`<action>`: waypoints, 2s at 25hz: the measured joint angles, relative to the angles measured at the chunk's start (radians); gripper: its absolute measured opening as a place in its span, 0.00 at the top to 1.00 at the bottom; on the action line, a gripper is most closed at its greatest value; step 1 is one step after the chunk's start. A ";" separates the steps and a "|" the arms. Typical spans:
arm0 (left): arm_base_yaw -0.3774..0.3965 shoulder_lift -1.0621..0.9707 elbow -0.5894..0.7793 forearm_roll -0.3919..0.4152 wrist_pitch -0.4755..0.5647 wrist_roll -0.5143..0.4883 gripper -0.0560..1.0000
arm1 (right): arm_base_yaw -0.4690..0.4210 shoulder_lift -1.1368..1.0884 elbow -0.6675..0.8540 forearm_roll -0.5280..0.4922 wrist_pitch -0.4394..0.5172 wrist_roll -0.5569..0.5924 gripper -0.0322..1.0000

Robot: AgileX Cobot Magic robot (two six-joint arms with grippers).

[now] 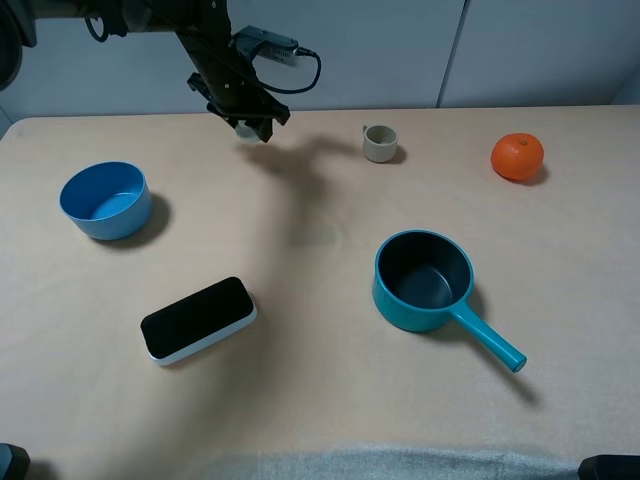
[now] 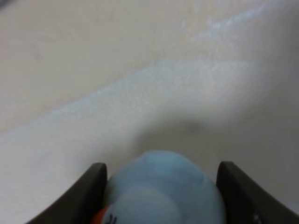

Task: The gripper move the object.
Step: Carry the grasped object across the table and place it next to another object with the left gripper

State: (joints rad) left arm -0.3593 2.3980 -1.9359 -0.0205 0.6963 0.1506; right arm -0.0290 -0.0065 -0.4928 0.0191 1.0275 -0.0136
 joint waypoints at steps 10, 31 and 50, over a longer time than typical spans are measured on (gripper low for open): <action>0.000 -0.037 -0.070 0.003 0.156 -0.020 0.48 | 0.000 0.000 0.000 0.000 0.000 0.000 0.30; -0.075 -0.178 -0.077 0.034 0.347 -0.075 0.48 | 0.000 0.000 0.000 0.000 0.000 0.000 0.30; -0.248 -0.229 -0.077 0.049 0.395 -0.103 0.49 | 0.000 0.000 0.000 0.000 0.000 0.000 0.30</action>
State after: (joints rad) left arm -0.6073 2.1692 -2.0126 0.0289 1.0917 0.0481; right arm -0.0290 -0.0065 -0.4928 0.0191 1.0275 -0.0136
